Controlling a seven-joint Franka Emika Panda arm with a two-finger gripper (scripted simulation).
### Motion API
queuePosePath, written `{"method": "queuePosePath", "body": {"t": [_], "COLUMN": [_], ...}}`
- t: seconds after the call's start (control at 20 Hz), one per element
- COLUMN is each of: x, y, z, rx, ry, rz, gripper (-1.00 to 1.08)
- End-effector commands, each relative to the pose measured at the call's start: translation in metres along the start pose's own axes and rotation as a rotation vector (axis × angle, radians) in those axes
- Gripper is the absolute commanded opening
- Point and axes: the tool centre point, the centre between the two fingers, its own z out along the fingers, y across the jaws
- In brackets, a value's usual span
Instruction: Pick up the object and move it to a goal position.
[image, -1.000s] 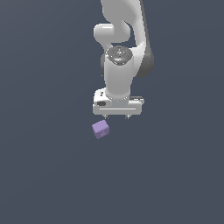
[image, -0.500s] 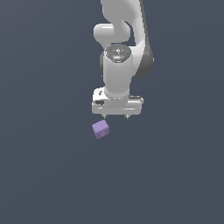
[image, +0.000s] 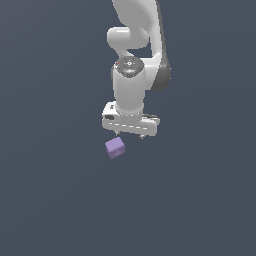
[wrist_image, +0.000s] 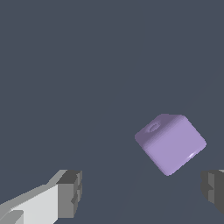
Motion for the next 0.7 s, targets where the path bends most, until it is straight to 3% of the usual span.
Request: {"method": "queuePosePath", "body": {"t": [0.0,0.65], "x": [0.0,-0.001], "y": [0.005,0.038], "z": [0.005,0.039], "rx": [0.001,0.001], "ry": [-0.001,0.0], "rz": [0.064,0.48], "gripper": [1.0,1.0]}}
